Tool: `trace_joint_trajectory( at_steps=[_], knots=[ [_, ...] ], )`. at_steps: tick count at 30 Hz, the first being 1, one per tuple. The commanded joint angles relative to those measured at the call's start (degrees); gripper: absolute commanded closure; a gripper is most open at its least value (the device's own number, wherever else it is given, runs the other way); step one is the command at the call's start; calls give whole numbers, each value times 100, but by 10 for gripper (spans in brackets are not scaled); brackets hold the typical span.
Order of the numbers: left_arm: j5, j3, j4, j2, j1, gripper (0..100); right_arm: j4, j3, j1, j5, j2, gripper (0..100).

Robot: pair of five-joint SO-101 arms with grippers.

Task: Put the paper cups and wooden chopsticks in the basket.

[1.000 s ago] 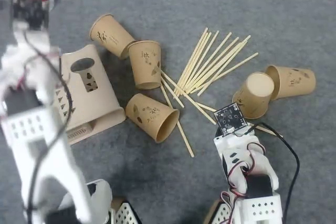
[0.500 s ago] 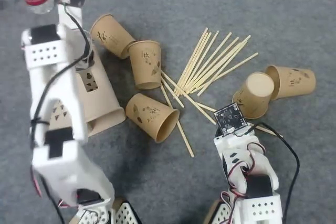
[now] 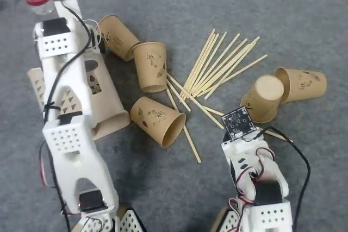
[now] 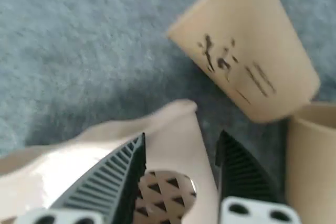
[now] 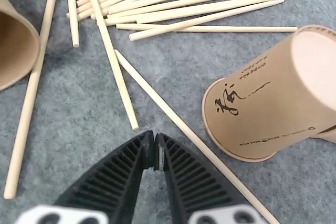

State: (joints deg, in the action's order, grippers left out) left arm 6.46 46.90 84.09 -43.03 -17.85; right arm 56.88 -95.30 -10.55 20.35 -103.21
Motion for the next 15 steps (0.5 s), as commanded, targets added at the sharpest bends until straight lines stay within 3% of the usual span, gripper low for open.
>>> trace_joint_trajectory(
  at_steps=[1, 8, 15],
  knots=[
    [149, 848, 132, -554, -26, 791, 13, -105, -57, 70, -75, 990],
    [105, 1859, 519, -1398, 53, 911, 13, -105, -57, 70, -75, 990],
    [-88, 3116, 1662, -1556, 88, 813, 13, -105, -57, 70, -75, 990]
  ],
)
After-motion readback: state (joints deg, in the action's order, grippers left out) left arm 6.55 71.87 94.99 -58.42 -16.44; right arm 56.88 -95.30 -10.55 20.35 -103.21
